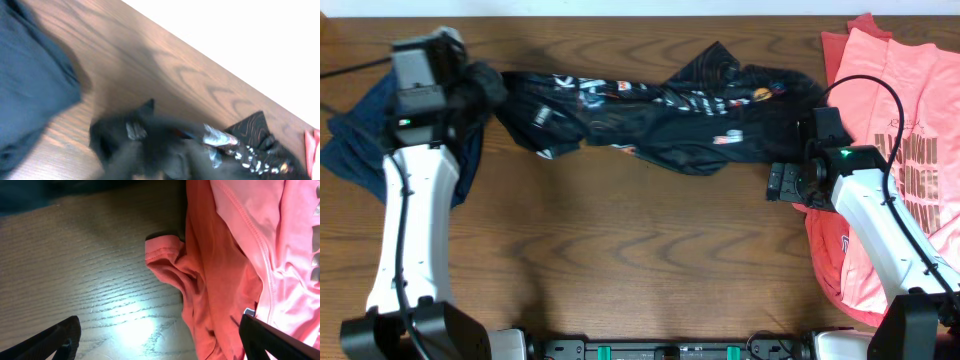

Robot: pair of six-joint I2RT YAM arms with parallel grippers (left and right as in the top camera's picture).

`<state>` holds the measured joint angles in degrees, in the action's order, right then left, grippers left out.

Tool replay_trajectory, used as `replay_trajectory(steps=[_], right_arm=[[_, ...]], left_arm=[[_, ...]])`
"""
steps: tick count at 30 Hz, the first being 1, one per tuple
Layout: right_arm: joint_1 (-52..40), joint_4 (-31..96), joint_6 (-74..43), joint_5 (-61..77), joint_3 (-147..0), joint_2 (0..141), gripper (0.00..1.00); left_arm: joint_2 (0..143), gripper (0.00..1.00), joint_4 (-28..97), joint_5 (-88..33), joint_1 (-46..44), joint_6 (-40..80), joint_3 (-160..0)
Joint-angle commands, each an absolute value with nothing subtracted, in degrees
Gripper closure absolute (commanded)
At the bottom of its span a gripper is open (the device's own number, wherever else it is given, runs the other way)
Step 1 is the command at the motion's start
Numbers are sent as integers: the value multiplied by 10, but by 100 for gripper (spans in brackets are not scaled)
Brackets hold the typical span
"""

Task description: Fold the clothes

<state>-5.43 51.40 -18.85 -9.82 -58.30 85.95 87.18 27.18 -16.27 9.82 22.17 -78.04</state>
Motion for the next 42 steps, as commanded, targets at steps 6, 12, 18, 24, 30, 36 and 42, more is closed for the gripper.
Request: replay_trajectory(steps=[6, 12, 18, 24, 30, 36, 42], right_arm=[[-52, 514, -190, -93, -587, 849, 1], [-52, 517, -181, -86, -587, 849, 1], [-52, 524, -182, -86, -587, 849, 1], [-51, 540, -182, -86, -587, 849, 1], [-51, 545, -182, -86, -587, 849, 1], [-51, 545, -182, -86, -587, 849, 1], [-51, 545, -182, -86, -587, 849, 1]], left_arm=[[898, 2, 416, -190, 55, 208, -770], [960, 2, 440, -266, -51, 217, -770], [1058, 11, 336, -265, -183, 230, -770], [1120, 14, 193, -263, -261, 225, -770], [1148, 14, 114, -259, -300, 232, -770], [1165, 15, 124, -231, -332, 236, -770], [1166, 15, 128, -177, -350, 283, -770]])
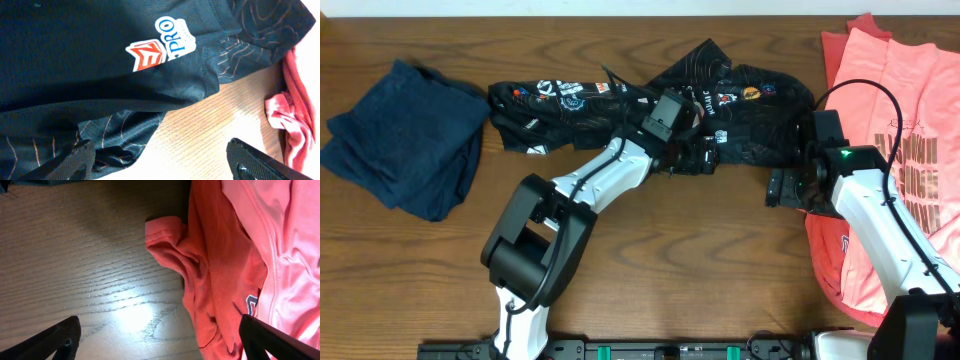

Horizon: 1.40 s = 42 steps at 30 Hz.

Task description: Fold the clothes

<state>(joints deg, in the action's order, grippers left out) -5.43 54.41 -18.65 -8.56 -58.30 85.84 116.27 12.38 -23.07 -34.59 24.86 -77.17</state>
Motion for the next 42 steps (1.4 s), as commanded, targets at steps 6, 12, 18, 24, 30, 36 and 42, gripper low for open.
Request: replay_trajectory(steps=[6, 12, 18, 24, 30, 36, 42], right_arm=[[-51, 549, -182, -86, -587, 849, 1], [-51, 550, -182, -86, -587, 849, 1], [-51, 551, -182, -86, -587, 849, 1], [-51, 551, -182, -86, -587, 849, 1], [-51, 551, -182, -86, -587, 849, 1], [-51, 551, -177, -86, -587, 849, 1], [-51, 552, -177, -85, -587, 849, 1]], left_arm=[[1181, 15, 118, -160, -356, 361, -770], [1202, 16, 84, -160, -360, 414, -770], [1204, 21, 58, -157, -361, 428, -770], [1204, 39, 26, -116, -362, 456, -770], [1213, 39, 29, -111, -368, 477, -770], [1216, 39, 42, -113, -389, 510, -770], [1222, 42, 42, -65, -396, 542, -770]])
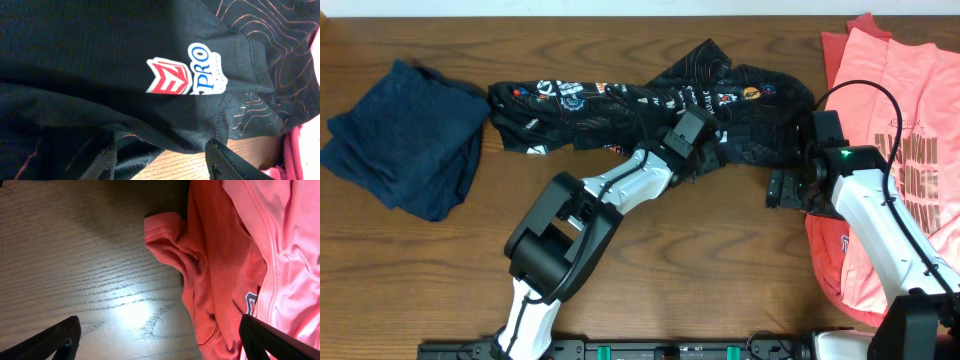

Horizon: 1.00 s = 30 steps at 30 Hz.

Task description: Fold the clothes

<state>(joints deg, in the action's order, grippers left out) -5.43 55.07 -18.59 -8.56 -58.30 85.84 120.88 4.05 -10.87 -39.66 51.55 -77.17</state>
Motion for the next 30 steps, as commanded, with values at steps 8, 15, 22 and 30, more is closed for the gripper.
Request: replay_trajectory(steps=[8, 15, 22, 30], right_arm=[[-51, 562, -167, -86, -587, 849, 1], [-50, 562, -167, -86, -587, 849, 1], [-37, 542, -173, -85, -587, 849, 1], [-19, 542, -170, -85, -587, 849, 1]], left_arm=[[1241, 66, 15, -39, -396, 543, -770], [1237, 94, -14, -51, -382, 528, -771], [1150, 94, 22, -187, -329, 474, -771], [969, 94, 404, -199, -224, 429, -771]])
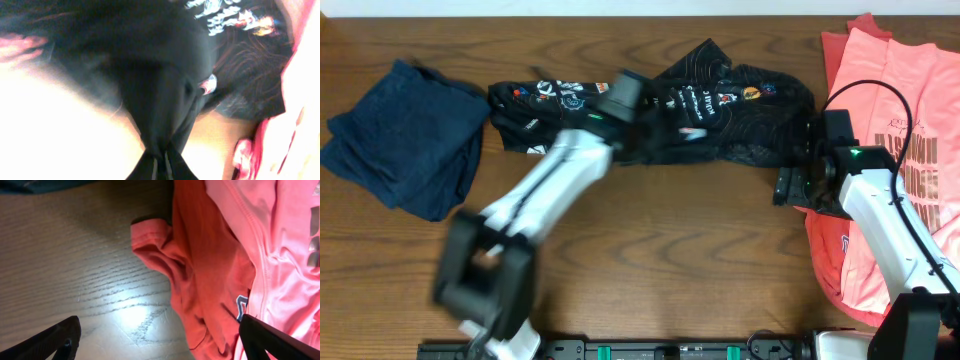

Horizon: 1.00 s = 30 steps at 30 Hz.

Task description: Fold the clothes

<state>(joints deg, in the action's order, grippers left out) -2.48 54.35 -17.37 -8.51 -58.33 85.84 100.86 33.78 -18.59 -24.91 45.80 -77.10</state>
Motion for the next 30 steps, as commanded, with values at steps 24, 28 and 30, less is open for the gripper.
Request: replay_trajectory(steps=[24, 28, 30], right_arm=[[-40, 536, -161, 137, -583, 939, 8], [-53, 511, -202, 134, -583, 976, 7], [-57, 499, -217, 133, -583, 996, 7]], left_arm=[[917, 94, 769, -107, -186, 286, -689], [917, 94, 772, -107, -186, 285, -674], [917, 93, 773, -107, -186, 285, -668]])
